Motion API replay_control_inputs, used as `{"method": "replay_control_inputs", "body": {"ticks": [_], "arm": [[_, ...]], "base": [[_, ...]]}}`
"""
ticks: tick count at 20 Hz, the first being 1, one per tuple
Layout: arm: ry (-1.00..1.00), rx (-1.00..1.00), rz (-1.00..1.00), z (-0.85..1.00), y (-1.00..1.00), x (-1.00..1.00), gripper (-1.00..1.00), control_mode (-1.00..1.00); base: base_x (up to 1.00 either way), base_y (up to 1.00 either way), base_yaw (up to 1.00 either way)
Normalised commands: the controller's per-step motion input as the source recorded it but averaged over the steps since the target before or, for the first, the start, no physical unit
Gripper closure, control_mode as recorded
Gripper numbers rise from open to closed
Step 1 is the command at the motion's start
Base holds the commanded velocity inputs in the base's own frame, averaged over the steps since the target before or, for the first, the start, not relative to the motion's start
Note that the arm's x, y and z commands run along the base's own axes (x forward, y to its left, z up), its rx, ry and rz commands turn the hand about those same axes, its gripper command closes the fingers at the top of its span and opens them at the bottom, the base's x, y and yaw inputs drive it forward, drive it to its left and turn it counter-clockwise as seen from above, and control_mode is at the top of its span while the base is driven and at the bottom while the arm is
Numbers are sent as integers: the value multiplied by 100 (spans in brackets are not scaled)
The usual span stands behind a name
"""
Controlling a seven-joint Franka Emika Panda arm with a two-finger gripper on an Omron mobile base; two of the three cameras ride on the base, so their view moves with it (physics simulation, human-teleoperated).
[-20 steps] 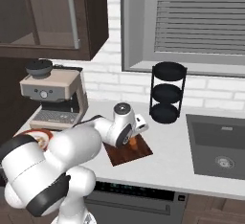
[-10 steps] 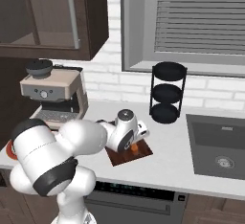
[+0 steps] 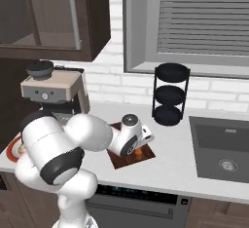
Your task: Pick up the knife from the drawer and place it on the cutting board. Then place the meat from the plate to the cutting board.
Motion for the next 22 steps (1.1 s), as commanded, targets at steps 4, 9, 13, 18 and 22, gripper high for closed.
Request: {"method": "replay_control_inputs", "body": {"ticks": [4,9,13,18,22], "arm": [[0,0,0,0,-16,18,100,-100],[-1,0,0,0,-3,16,100,-100],[0,0,0,0,0,13,100,-100],[0,0,0,-15,7,1,-100,-100],[0,0,0,0,0,0,-100,-100]], "base": [[0,0,0],[0,0,0],[0,0,0],[0,0,0],[0,0,0]]}}
